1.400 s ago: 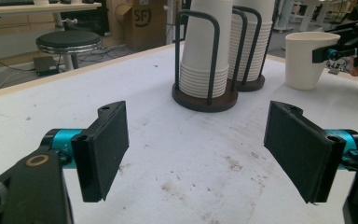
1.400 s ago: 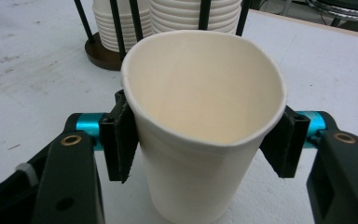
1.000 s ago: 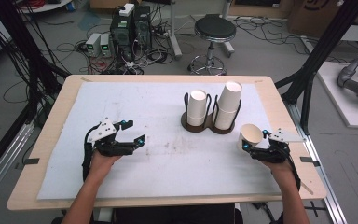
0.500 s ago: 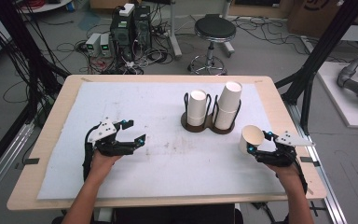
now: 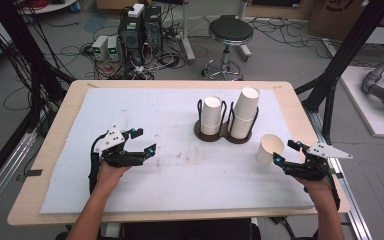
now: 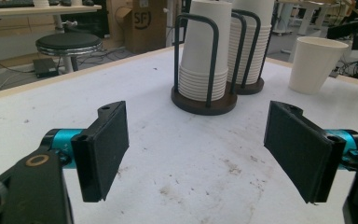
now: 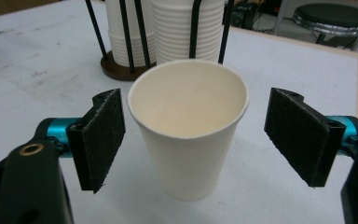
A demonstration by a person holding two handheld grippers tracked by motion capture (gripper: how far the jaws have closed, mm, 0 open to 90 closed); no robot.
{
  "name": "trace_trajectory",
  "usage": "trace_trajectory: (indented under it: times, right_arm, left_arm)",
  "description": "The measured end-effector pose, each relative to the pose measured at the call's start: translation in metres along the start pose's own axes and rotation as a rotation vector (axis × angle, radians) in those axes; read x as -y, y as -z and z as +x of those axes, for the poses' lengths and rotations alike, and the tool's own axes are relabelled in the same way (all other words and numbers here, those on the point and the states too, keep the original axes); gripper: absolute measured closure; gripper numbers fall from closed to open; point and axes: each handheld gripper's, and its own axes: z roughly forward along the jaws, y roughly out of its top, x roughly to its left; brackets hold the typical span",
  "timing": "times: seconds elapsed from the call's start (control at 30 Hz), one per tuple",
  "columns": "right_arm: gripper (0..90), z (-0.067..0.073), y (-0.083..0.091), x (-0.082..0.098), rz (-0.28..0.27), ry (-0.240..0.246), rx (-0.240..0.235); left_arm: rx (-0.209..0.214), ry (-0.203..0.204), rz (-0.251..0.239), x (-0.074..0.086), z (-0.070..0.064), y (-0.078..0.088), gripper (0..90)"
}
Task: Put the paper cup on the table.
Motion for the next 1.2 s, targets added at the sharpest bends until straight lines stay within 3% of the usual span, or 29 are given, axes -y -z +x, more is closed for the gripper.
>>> trace_trajectory:
  times: [0.17,0.3,0.6,0.93,1.2]
  right_arm:
    - [20.7,0.009,0.002,-0.011,-0.035,0.006,-0.033]
    - [20.7,0.022,-0.006,-0.02,-0.061,0.01,-0.088]
    - [20.7,0.04,-0.019,-0.032,-0.082,0.048,-0.145]
    - [20.7,0.042,-0.015,-0.032,-0.111,0.013,-0.145]
    - [20.8,0.05,-0.021,-0.035,-0.093,0.031,-0.147]
  left_arm:
    - [0.0,0.009,-0.012,-0.001,0.0,0.002,22.1]
    - [0.011,0.03,-0.024,-0.001,0.0,0.002,22.0]
    - [0.004,0.038,-0.04,-0.002,0.001,0.002,22.0]
    - [0.011,0.022,-0.059,-0.007,-0.001,0.001,22.0]
    - [0.014,0.011,-0.059,-0.007,-0.005,0.007,22.1]
